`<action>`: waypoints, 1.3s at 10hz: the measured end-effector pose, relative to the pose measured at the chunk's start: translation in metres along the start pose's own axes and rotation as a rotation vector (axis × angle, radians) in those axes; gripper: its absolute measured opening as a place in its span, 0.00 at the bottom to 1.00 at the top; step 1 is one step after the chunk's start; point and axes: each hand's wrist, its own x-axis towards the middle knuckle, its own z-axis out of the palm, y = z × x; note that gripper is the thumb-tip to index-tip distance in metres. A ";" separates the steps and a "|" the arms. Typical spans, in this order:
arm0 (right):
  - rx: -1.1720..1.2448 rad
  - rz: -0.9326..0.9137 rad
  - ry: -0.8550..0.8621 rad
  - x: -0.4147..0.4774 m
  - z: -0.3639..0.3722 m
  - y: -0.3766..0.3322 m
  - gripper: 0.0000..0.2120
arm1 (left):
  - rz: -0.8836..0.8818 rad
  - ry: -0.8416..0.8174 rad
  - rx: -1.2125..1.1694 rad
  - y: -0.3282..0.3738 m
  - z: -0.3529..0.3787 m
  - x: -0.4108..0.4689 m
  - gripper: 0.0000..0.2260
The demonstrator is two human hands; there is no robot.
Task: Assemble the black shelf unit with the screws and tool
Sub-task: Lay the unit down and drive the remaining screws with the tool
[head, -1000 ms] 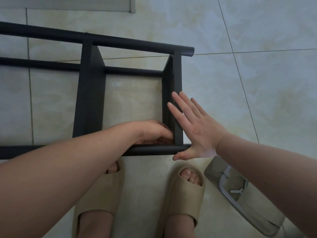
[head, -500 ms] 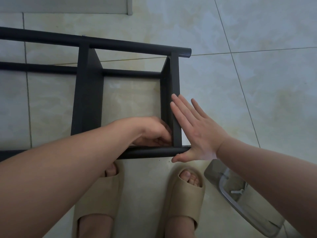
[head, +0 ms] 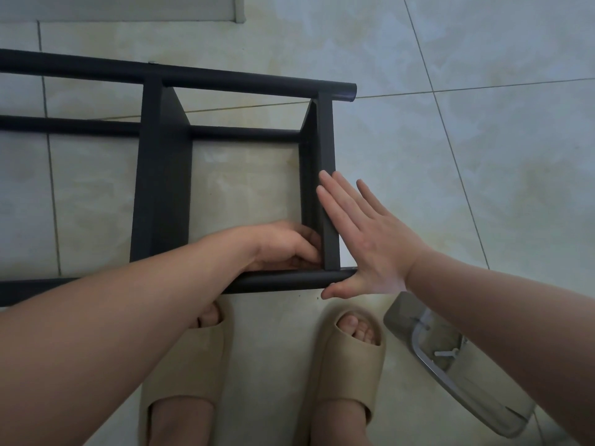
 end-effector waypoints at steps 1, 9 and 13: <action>-0.004 0.003 -0.006 0.000 0.000 0.000 0.64 | -0.005 0.009 0.016 -0.001 0.001 0.001 0.05; -0.035 0.023 -0.020 0.000 -0.001 -0.001 0.65 | -0.015 0.095 0.060 -0.004 0.000 0.006 0.06; -0.017 0.012 -0.010 0.001 -0.001 -0.001 0.64 | -0.056 0.056 0.031 0.000 0.000 0.001 0.06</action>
